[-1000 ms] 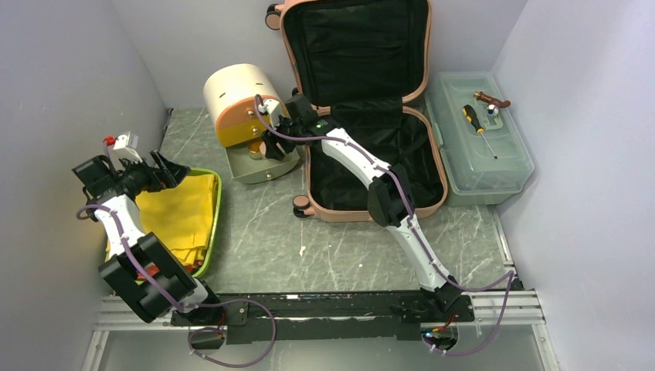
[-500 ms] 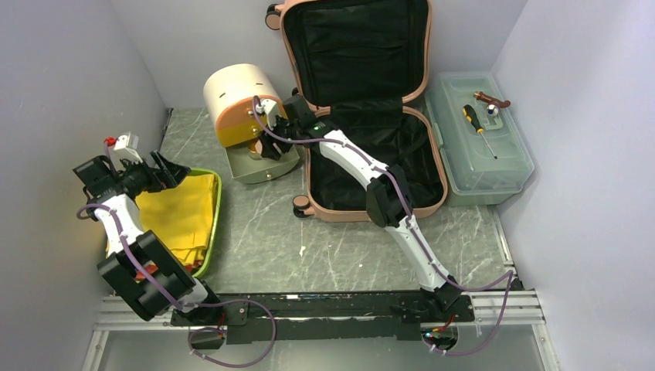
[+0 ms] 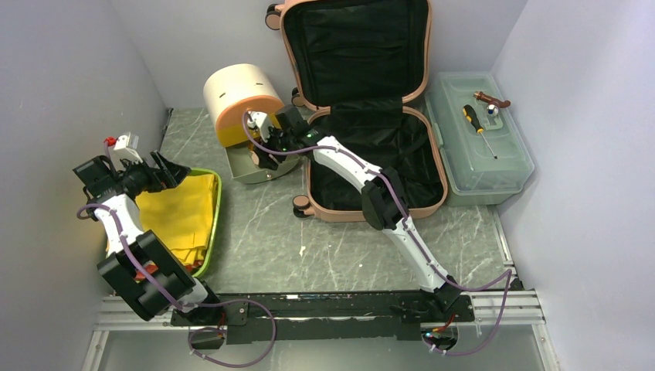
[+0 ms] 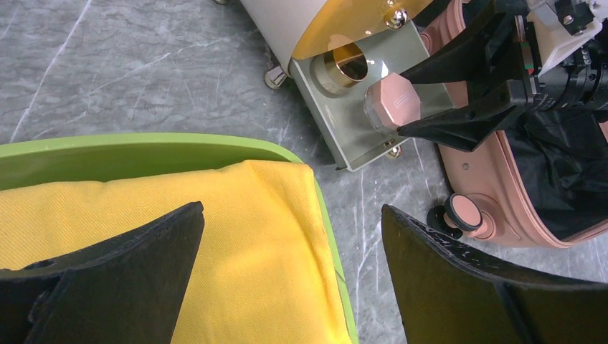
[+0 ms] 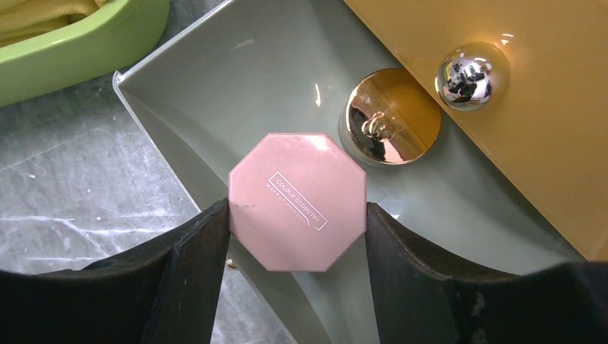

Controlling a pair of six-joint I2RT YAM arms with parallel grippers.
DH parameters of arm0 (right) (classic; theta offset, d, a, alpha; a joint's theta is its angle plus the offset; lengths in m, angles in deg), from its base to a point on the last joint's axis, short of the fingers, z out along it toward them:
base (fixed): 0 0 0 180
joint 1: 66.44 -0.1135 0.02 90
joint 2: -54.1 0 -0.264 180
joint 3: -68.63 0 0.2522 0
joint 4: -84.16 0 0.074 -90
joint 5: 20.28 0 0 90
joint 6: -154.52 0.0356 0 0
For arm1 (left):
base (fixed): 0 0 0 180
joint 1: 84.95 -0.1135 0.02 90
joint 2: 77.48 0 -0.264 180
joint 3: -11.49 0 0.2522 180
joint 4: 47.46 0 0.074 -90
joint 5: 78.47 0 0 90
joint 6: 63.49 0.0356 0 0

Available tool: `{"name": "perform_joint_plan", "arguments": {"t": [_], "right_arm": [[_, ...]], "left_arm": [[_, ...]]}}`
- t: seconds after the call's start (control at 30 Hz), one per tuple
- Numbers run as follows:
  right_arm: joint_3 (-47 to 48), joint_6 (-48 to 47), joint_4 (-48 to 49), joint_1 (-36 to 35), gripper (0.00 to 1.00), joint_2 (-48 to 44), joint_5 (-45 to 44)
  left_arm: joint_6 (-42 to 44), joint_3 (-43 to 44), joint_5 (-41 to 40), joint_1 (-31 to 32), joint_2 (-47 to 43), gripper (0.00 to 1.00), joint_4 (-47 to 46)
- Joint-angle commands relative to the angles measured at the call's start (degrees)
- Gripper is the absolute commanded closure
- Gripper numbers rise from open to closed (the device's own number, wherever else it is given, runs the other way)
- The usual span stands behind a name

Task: Open, take out, and arrange the luggage
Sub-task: Place the makeup in the drawer.

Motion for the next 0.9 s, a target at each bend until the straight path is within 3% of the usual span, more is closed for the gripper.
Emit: {"name": "perform_joint_plan", "arguments": {"t": [0.0, 0.3, 0.53, 0.87], "right_arm": [[0.1, -3.0, 3.2, -0.2, 0.57, 0.0, -0.5], [-0.9, -4.6, 4.6, -0.7, 0.51, 0.7, -3.1], [-0.9, -5.2, 5.2, -0.9, 0.24, 0.5, -4.4], [0.1, -6.3, 1.0, -1.0, 0.11, -3.8, -4.0]], "left_arm": [[0.3, -0.3, 1.7, -0.3, 0.3, 0.01, -1.4], [0.3, -0.3, 1.7, -0.3, 0.5, 0.01, -1.4], [0.2, -0.2, 1.7, -0.3, 0.8, 0.01, -1.4], [-0.1, -0.1, 1.8, -0.3, 0.2, 0.01, -1.3]]}}
